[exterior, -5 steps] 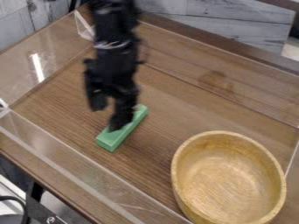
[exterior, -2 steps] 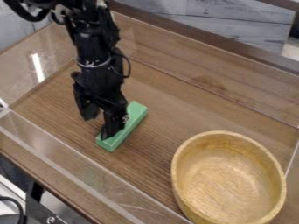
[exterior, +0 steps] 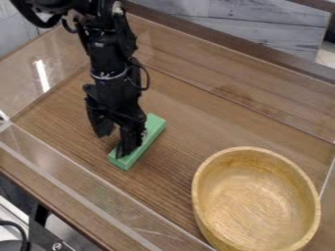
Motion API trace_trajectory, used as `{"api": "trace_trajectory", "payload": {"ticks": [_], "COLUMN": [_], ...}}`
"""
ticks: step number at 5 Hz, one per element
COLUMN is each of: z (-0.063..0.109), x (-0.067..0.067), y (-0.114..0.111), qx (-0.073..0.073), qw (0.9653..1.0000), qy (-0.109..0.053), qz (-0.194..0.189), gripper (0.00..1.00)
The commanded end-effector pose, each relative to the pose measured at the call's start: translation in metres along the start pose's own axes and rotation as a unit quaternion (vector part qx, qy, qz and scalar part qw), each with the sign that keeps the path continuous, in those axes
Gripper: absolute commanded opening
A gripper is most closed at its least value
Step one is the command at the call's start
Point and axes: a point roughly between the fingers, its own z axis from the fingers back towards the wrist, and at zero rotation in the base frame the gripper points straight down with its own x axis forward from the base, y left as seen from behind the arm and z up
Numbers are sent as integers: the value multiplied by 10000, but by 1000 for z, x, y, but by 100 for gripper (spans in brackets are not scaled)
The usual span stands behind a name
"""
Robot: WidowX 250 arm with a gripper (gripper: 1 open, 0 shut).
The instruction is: Put the green block in the brown bowl
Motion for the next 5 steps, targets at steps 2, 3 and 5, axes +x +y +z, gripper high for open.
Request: {"api": "trace_trajectory", "payload": {"ticks": [2,3,5], "z": [-4,-9,-19], "x": [13,15,17], "y": [-1,-2,-3], "qx": [29,9,-34], "qw": [9999,9999,9999], "qy": [-143,-132,-102], "qz": [6,38,99], "gripper": [100,100,100]}}
